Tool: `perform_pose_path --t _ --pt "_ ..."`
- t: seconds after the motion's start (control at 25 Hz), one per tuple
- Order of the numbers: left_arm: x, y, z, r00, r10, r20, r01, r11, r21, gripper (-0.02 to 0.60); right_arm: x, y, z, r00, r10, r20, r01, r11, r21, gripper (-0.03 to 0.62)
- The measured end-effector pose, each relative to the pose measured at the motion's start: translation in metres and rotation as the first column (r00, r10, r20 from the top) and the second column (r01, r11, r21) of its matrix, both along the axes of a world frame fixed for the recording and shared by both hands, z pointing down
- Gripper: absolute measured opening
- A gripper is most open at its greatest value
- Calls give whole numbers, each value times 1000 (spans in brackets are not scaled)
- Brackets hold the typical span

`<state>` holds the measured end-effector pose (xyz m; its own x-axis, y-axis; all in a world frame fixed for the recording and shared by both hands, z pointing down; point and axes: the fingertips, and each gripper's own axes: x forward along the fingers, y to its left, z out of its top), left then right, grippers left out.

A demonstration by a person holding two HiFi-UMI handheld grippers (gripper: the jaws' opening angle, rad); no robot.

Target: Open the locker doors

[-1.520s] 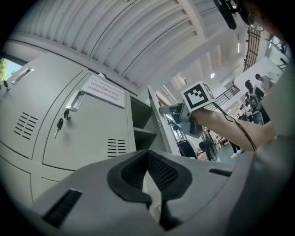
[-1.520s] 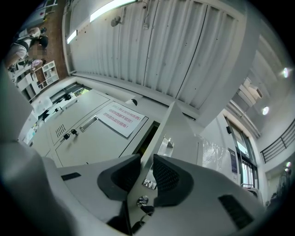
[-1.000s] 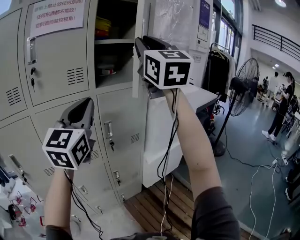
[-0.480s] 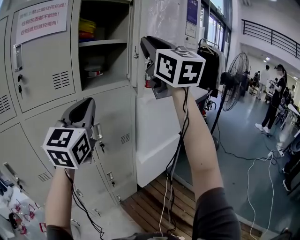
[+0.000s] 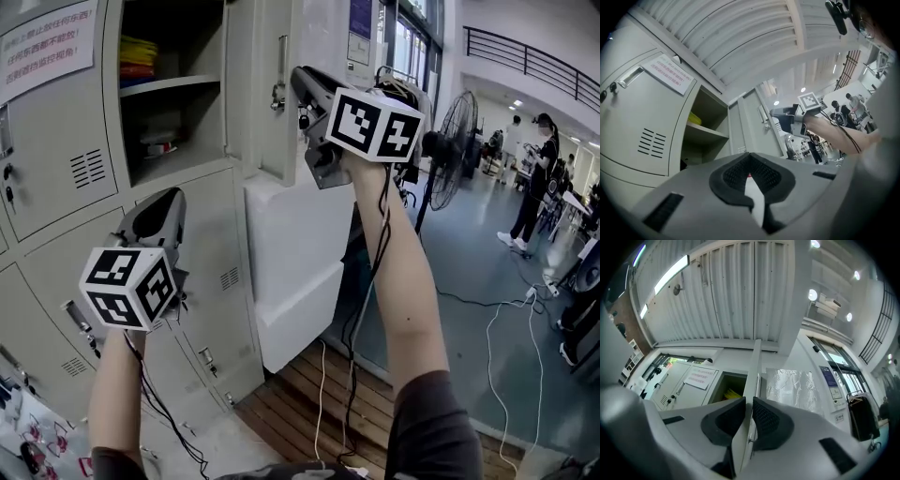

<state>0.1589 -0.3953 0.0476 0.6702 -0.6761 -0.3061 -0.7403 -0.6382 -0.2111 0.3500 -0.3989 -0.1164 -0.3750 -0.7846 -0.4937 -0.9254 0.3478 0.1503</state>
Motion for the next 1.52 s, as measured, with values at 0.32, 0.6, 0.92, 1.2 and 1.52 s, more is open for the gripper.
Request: perform_pose_path --t 0.32,0.6,0.92,1.2,1.52 --pt "36 -14 -3 999 33 -6 -33 999 8 9 43 -9 1 1000 14 18 -14 1000 -6 63" --pt "51 -25 4 999 31 -22 -31 999 -8 9 63 -17 3 999 14 33 -14 1000 -2 54" --pt "30 -28 15 999 5 -51 -7 999 -44 9 65 -15 18 997 4 73 -4 1000 12 52" --pt "-19 -2 25 999 -37 -27 36 999 -12 9 35 36 23 997 50 62 -57 992 112 67" --pt "-111 22 59 993 -111 -36 108 992 -60 8 -72 60 79 999 24 -32 -21 995 95 255"
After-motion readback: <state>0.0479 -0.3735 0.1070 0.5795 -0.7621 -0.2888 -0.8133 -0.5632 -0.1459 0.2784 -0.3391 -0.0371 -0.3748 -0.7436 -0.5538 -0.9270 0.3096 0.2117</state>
